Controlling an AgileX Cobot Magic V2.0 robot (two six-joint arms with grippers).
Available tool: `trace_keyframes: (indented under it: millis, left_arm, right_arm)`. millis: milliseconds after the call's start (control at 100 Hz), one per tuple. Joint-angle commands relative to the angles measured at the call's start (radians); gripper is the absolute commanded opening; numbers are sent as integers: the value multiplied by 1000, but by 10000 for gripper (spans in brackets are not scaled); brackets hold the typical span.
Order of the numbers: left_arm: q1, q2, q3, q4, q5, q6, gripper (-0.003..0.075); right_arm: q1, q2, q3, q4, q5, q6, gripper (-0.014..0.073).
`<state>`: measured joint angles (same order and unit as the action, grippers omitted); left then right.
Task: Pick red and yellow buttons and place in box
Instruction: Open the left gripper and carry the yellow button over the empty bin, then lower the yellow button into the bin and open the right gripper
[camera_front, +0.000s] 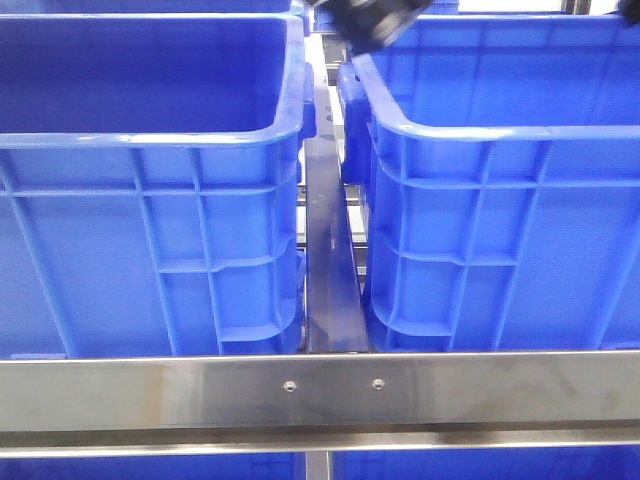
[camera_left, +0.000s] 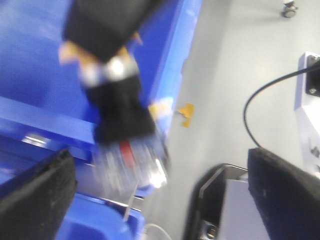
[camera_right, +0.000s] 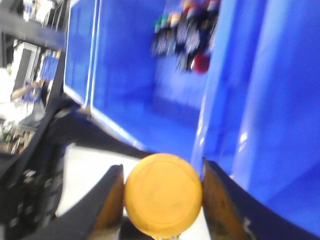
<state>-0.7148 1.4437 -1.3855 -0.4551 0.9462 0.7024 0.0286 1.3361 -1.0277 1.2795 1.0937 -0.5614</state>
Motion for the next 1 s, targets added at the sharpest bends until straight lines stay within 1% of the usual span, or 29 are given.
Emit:
trace_keyframes:
  millis: [0, 100, 170, 240, 370, 450, 570, 790, 990]
  left_arm:
    - [-4, -62, -38, -14, -51, -9, 641]
    - [-4, -75, -38, -12, -53, -12, 641]
    - [-4, -75, -38, -9, -51, -12, 640]
    - [-4, -75, -38, -4, -51, -12, 641]
    - [-4, -75, -38, -4, -51, -12, 640]
    - [-4, -75, -38, -4, -51, -12, 640]
    - [-4, -75, -38, 2, -51, -12, 641]
    - [-4, -75, -38, 2, -51, -12, 641]
    - [-4, -75, -38, 2, -51, -12, 641]
  right_arm:
    - [-52, -26, -55, 56, 42, -14, 245]
    - [-122, -26, -88, 36, 40, -20, 245]
    - [-161, -26, -113, 5, 12, -27, 245]
    - [-185, -26, -135, -48, -38, -27, 245]
    - [-190, -26, -148, -182, -189, -29, 245]
    - [-178, -26, -148, -263, -306, -29, 245]
    - [-154, -25, -148, -304, -467, -76, 245]
    - [-94, 9, -148, -306, -669, -220, 245]
    - [-40, 95, -149, -305, -802, -329, 245]
